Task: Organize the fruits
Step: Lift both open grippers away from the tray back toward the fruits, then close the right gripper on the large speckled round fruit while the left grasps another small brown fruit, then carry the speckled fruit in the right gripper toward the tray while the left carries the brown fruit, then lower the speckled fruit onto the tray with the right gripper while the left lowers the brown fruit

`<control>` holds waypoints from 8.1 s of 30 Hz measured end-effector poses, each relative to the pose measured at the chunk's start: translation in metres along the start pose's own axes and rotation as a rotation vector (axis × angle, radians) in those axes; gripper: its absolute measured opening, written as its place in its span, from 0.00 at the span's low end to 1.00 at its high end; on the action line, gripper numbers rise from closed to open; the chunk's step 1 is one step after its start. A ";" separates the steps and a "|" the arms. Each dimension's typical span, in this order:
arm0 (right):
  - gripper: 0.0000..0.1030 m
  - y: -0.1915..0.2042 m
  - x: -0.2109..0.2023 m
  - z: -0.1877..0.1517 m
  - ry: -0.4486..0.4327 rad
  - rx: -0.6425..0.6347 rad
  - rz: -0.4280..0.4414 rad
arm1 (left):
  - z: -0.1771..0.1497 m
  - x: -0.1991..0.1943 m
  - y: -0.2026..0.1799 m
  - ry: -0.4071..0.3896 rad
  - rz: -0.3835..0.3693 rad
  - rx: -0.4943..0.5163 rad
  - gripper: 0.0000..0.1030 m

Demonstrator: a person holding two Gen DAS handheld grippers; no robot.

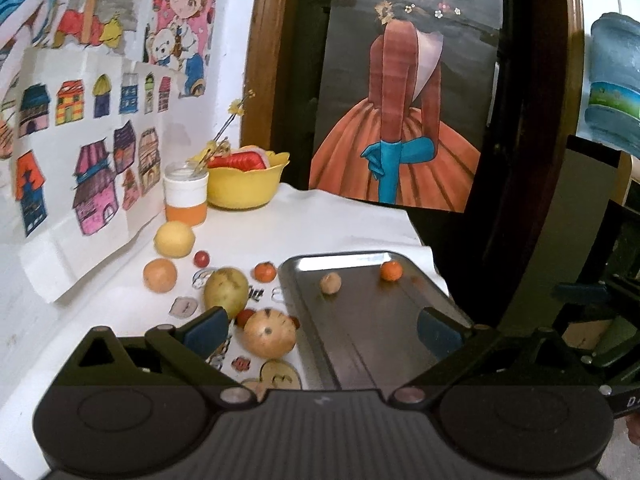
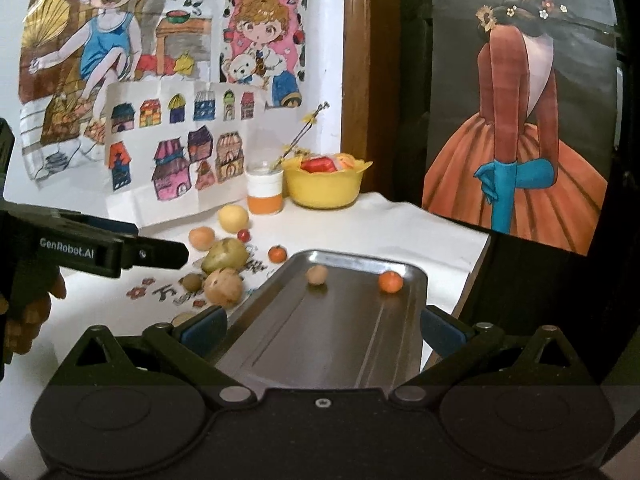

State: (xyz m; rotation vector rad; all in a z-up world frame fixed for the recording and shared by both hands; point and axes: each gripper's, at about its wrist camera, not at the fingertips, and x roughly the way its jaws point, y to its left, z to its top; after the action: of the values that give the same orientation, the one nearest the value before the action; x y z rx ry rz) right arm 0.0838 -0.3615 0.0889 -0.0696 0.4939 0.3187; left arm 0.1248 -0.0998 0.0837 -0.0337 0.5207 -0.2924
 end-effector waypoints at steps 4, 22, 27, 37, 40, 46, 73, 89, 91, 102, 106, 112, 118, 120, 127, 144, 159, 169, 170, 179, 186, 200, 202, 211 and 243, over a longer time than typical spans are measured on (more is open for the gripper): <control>0.99 0.009 -0.007 -0.011 0.029 0.010 0.004 | -0.011 -0.009 0.005 0.014 0.009 -0.003 1.00; 0.99 0.053 -0.009 -0.044 0.150 0.048 0.055 | -0.051 -0.029 0.045 0.094 0.068 -0.047 1.00; 0.99 0.069 0.001 -0.048 0.183 0.037 0.096 | -0.060 -0.030 0.060 0.117 0.097 -0.058 1.00; 0.99 0.098 0.022 -0.050 0.227 0.023 0.168 | -0.071 -0.031 0.096 0.147 0.154 -0.123 1.00; 0.99 0.106 0.029 -0.049 0.233 0.022 0.182 | -0.071 -0.031 0.103 0.142 0.159 -0.138 1.00; 0.99 0.119 0.042 -0.042 0.226 0.042 0.216 | -0.068 -0.025 0.113 0.139 0.170 -0.149 1.00; 0.99 0.120 0.110 0.000 0.046 -0.178 -0.027 | -0.032 0.047 0.139 0.143 0.139 -0.133 1.00; 0.97 0.124 0.163 0.007 0.073 -0.449 -0.006 | -0.029 0.100 0.135 0.194 0.053 -0.189 0.99; 0.96 0.124 0.167 0.007 0.081 -0.453 0.004 | -0.028 0.104 0.132 0.198 0.049 -0.178 0.99; 0.94 0.128 0.188 0.008 0.107 -0.488 0.041 | -0.027 0.113 0.129 0.192 0.063 -0.147 0.99; 0.92 0.129 0.193 0.008 0.109 -0.489 0.040 | -0.028 0.113 0.127 0.185 0.082 -0.112 0.98; 0.84 0.129 0.196 0.008 0.119 -0.474 0.047 | -0.027 0.113 0.126 0.183 0.069 -0.086 0.87; 0.77 0.128 0.201 0.008 0.124 -0.463 0.056 | -0.023 0.118 0.123 0.185 0.036 -0.073 0.76; 0.75 0.128 0.203 0.008 0.123 -0.460 0.057 | -0.023 0.119 0.123 0.185 0.032 -0.069 0.72; 0.68 0.128 0.209 0.008 0.124 -0.455 0.066 | -0.024 0.122 0.118 0.180 0.030 -0.041 0.54; 0.51 0.133 0.215 0.004 0.130 -0.454 0.084 | -0.028 0.119 0.108 0.166 0.033 0.006 0.27; 0.49 0.136 0.192 0.000 0.122 -0.415 0.090 | -0.034 0.097 0.105 0.172 0.045 -0.005 0.27; 0.49 0.143 0.155 -0.004 0.093 -0.361 0.110 | -0.040 0.073 0.097 0.164 0.043 -0.005 0.27; 0.49 0.143 0.150 -0.004 0.089 -0.358 0.110 | -0.040 0.069 0.096 0.160 0.043 -0.007 0.27; 0.49 0.137 0.102 -0.009 0.070 -0.302 0.083 | -0.045 0.035 0.078 0.133 0.025 0.002 0.27; 0.49 0.127 0.060 -0.020 0.064 -0.259 0.034 | -0.051 0.013 0.054 0.120 -0.021 0.009 0.27; 0.49 0.087 0.000 -0.041 0.051 -0.169 -0.099 | -0.052 0.000 -0.001 0.101 -0.107 0.054 0.27; 0.49 0.081 -0.003 -0.044 0.051 -0.154 -0.110 | -0.050 0.001 -0.008 0.100 -0.113 0.062 0.27; 0.49 0.056 -0.005 -0.046 0.031 -0.110 -0.138 | -0.035 0.017 -0.030 0.091 -0.116 0.098 0.27; 0.49 -0.028 0.090 -0.011 0.018 -0.135 -0.110 | 0.011 0.129 -0.040 0.143 -0.109 0.117 0.27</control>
State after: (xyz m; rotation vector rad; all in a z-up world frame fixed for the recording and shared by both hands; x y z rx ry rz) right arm 0.1622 -0.3642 0.0360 -0.2305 0.4840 0.2432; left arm 0.2261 -0.1750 0.0349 0.0729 0.6440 -0.4332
